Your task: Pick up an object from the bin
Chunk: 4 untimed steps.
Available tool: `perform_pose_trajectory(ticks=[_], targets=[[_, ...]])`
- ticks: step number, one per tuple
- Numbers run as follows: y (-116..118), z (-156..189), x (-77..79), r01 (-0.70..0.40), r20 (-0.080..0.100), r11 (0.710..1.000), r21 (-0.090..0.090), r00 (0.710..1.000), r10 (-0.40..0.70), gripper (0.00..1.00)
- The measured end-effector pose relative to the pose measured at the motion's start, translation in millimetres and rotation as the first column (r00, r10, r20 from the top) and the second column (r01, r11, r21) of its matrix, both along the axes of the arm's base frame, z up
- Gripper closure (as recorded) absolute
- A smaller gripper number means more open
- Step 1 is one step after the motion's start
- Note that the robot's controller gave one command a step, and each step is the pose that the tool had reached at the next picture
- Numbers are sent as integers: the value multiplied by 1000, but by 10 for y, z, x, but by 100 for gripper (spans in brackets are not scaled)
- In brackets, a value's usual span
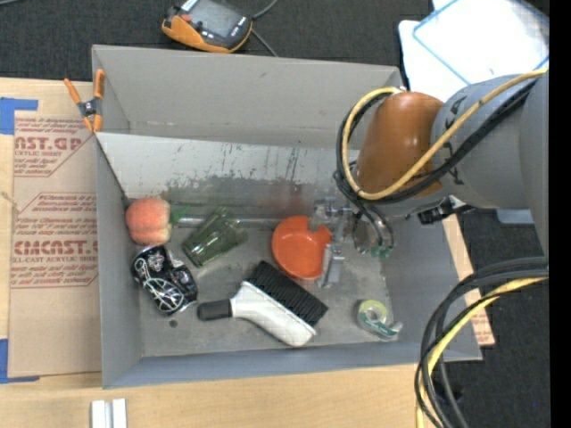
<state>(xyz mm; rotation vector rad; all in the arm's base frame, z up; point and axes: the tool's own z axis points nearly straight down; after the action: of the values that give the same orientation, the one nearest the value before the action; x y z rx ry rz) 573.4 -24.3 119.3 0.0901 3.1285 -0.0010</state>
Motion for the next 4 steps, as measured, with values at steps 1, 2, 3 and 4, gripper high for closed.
perform_pose_trajectory(ticks=[1, 2, 3, 4], targets=[[173, -55, -82, -20, 10, 1000, 3, 1000, 20, 0], [-32, -415, -32, 48, 6, 999, 2, 999, -48, 100], [-32, -415, -32, 48, 6, 999, 2, 999, -48, 100], [-75, -338, -40, 13, 7, 1000, 1, 1000, -13, 0]])
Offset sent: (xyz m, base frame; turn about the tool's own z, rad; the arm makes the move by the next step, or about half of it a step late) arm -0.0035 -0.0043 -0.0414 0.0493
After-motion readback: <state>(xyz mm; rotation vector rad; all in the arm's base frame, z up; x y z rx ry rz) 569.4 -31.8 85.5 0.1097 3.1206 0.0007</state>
